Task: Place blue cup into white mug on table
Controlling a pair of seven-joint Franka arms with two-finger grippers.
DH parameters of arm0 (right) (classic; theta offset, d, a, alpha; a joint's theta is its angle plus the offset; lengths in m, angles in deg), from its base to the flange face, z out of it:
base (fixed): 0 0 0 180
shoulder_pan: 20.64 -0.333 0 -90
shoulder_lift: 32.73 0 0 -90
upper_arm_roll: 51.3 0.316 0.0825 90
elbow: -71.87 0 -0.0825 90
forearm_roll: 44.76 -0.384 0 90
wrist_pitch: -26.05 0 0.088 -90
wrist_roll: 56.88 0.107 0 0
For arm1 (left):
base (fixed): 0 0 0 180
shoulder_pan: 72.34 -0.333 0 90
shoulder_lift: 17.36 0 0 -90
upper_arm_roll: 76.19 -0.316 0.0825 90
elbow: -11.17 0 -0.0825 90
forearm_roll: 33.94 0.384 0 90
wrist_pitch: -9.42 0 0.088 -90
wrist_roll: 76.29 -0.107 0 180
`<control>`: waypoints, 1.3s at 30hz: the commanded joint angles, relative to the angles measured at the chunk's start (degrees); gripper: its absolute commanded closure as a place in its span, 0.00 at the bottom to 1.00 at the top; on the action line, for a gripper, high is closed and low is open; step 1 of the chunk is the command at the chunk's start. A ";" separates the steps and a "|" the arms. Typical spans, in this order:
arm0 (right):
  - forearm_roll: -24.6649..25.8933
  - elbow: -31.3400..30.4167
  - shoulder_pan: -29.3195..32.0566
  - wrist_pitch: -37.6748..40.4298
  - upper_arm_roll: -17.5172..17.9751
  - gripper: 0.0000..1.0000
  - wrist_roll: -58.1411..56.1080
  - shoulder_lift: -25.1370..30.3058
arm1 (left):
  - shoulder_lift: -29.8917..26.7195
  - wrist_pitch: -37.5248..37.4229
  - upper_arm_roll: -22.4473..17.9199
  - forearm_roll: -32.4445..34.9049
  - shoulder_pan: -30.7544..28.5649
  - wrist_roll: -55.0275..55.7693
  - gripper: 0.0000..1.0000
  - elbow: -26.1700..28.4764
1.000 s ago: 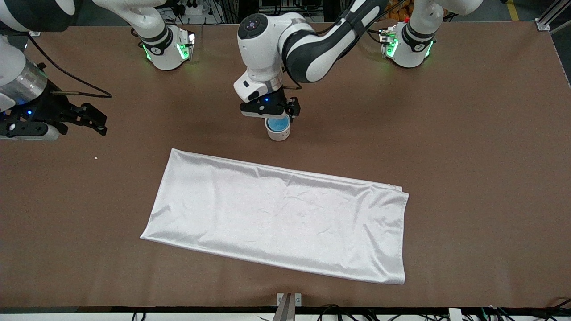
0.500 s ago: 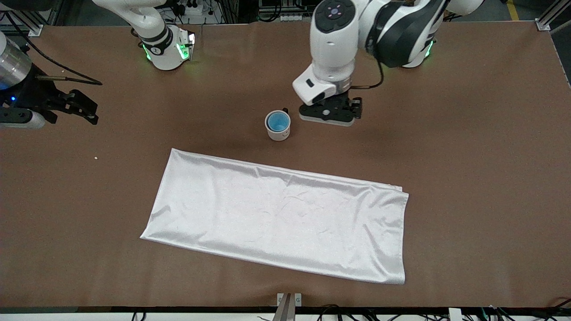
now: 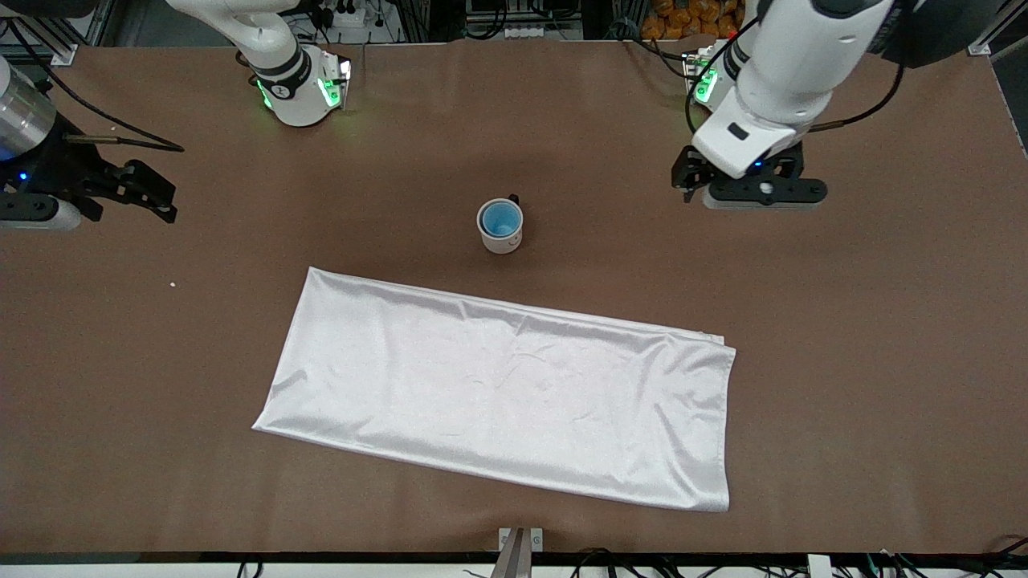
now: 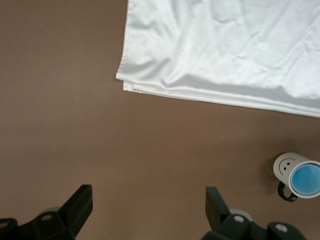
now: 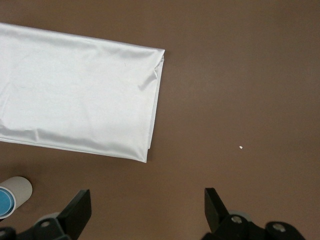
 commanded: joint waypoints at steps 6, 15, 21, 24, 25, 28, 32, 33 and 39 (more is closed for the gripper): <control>-0.75 1.51 0.59 0.92 0.58 0.00 -0.67 -1.36 | -2.43 -0.49 -6.88 -2.78 -2.05 -3.60 0.00 0.78; -0.93 1.42 0.59 0.92 0.58 0.00 -0.67 -1.45 | -1.38 -0.93 -6.62 -2.69 -6.97 -3.60 0.00 -1.23; -0.93 1.42 0.77 0.92 0.58 0.00 -0.76 -1.36 | 0.03 -0.93 -6.09 -2.69 -9.70 -3.43 0.00 -3.08; -0.93 1.42 0.77 1.09 0.58 0.00 -0.76 -1.28 | 0.03 -0.93 -5.91 -2.52 -10.93 -3.43 0.00 -3.08; -0.93 1.42 0.77 1.09 0.58 0.00 -0.84 -1.28 | 0.21 -0.93 -5.48 -2.60 -11.63 -3.43 0.00 -3.08; -0.93 1.42 0.77 1.27 0.58 0.00 -0.76 -1.28 | 0.47 -0.93 -3.20 -2.43 -14.61 -3.43 0.00 -3.17; -0.93 1.42 0.77 1.18 0.49 0.00 -0.76 -1.28 | 1.09 -0.93 2.42 -2.25 -20.85 -3.43 0.00 -3.61; -0.93 1.33 0.86 1.18 0.49 0.00 -0.76 -1.28 | 1.18 -0.93 4.18 -2.34 -22.69 -3.43 0.00 -4.05; -0.93 1.33 1.12 1.18 0.49 0.00 -0.84 -1.36 | 2.32 -0.93 12.88 -2.16 -31.49 -3.43 0.00 -5.28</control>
